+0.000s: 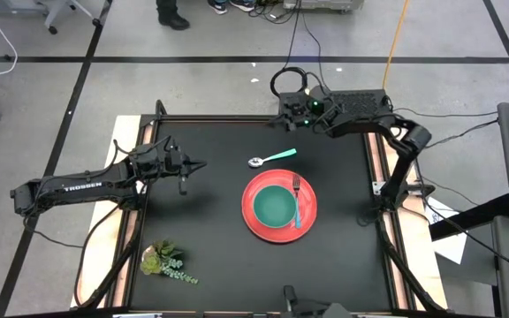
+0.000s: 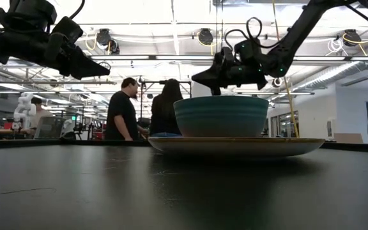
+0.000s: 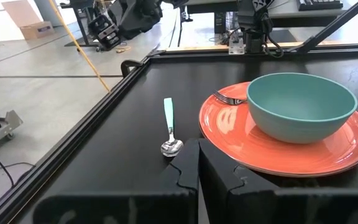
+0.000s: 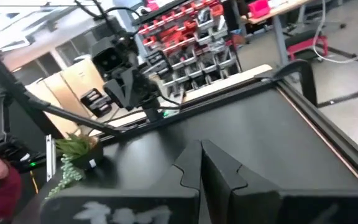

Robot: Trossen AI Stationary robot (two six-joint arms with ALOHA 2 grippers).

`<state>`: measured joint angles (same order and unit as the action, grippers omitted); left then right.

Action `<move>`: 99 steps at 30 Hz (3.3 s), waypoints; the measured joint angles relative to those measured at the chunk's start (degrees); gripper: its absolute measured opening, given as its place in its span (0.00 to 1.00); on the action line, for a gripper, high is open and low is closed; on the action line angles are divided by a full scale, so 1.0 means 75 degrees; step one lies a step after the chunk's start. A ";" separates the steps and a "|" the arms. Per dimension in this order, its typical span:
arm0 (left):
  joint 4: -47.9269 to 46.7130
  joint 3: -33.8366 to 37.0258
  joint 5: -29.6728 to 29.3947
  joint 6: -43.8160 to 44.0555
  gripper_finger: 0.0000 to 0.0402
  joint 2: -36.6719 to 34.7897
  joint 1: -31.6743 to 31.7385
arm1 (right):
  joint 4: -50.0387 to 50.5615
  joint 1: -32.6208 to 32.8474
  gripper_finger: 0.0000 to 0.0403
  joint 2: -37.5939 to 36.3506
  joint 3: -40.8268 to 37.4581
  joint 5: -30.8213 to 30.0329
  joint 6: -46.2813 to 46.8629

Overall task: Set table place
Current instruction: Put the blue spoon into the green bowl

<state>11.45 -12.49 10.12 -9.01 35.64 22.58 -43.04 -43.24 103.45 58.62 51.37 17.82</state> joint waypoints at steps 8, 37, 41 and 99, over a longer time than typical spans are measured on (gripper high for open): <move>-0.0010 0.0000 0.0001 0.0020 0.04 -0.0001 0.0000 | -0.0001 0.0282 0.00 0.0016 0.0091 -0.0006 -0.0443; -0.0013 0.0000 0.0001 0.0032 0.04 0.0000 0.0001 | 0.4631 0.0101 0.00 0.0052 0.2547 -0.0121 -0.2974; -0.0011 0.0000 0.0001 -0.0018 0.04 -0.0003 0.0001 | 0.4635 -0.0001 0.00 0.0234 0.2689 -0.0243 -0.2752; -0.0366 0.0000 0.0001 -0.0143 0.04 0.0000 0.0001 | 1.1251 0.1873 0.29 0.1555 0.5127 -0.4831 -0.8952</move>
<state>8.71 -12.49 10.13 -10.09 35.64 22.59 41.34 -29.19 115.11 97.08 15.14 -49.33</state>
